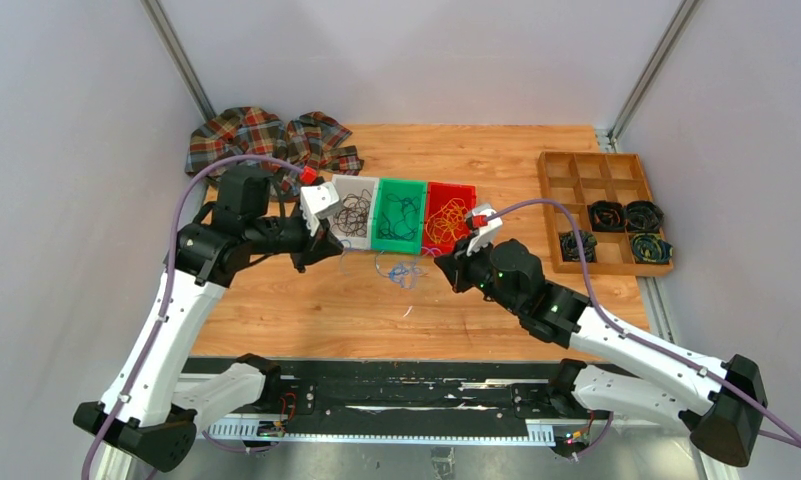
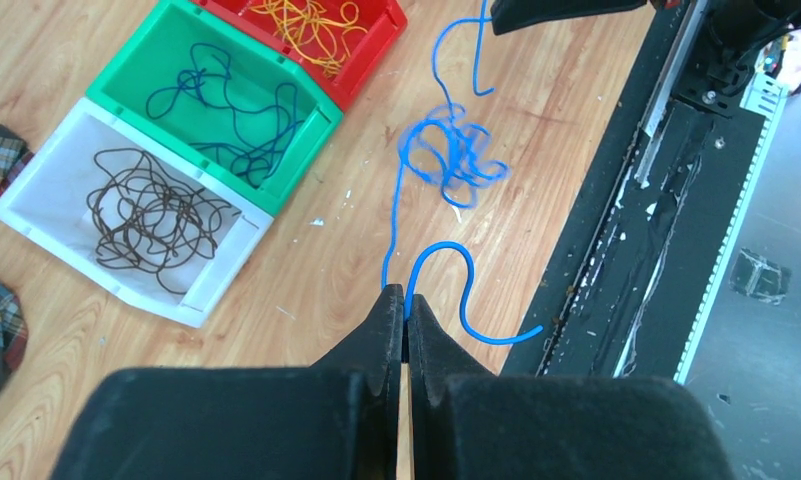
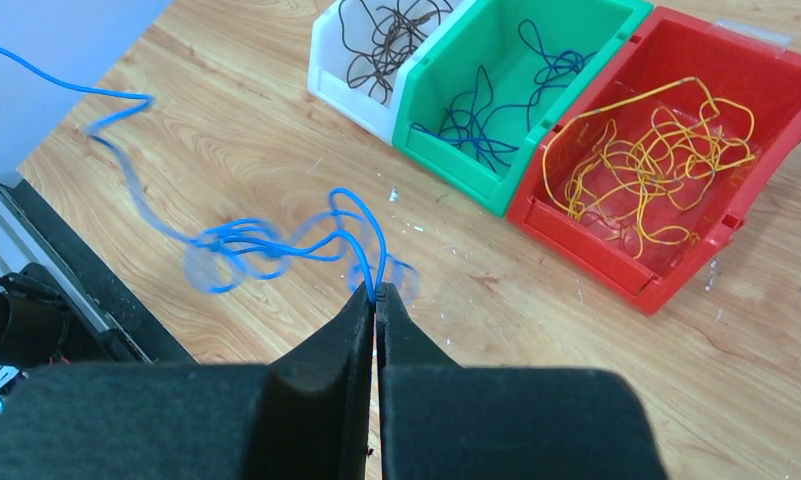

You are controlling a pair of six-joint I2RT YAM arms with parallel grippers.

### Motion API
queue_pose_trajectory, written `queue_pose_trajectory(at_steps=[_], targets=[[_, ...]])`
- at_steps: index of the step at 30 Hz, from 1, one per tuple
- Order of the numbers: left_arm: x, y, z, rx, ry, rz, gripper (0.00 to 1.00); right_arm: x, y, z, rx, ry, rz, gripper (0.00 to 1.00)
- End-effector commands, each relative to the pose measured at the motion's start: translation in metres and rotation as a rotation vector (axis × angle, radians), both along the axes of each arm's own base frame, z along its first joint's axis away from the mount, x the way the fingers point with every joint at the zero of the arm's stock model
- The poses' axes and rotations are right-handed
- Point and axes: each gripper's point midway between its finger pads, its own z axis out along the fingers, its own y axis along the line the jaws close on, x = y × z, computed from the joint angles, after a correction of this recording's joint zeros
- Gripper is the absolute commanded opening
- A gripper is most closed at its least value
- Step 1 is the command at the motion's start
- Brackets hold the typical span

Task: Untangle the cables
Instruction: Untie the cable.

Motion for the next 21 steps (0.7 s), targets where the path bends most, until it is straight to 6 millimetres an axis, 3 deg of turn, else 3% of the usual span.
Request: queue_pose_trajectory(at_steps=[1, 5, 9, 16, 18, 21], targets=[[0.003, 0.003, 0.023, -0.014, -0.051, 0.028, 0.01, 0.003, -0.017, -0.006, -0.029, -0.004, -0.055, 0.01], [0.023, 0.021, 0.042, 0.047, -0.140, 0.151, 0.01, 0.005, -0.030, -0.006, -0.053, -0.010, -0.103, 0.01], [0.052, 0.058, 0.079, 0.170, -0.321, 0.335, 0.01, 0.001, -0.039, -0.020, -0.082, 0.023, -0.126, 0.01], [0.065, 0.106, 0.144, 0.290, -0.573, 0.526, 0.01, -0.005, -0.076, -0.045, -0.131, 0.068, -0.254, 0.01], [0.065, 0.110, 0.155, 0.279, -0.609, 0.550, 0.01, -0.007, -0.082, -0.048, -0.129, 0.071, -0.263, 0.01], [0.061, 0.091, 0.153, 0.209, -0.579, 0.472, 0.00, -0.011, -0.079, -0.045, -0.109, 0.069, -0.234, 0.01]])
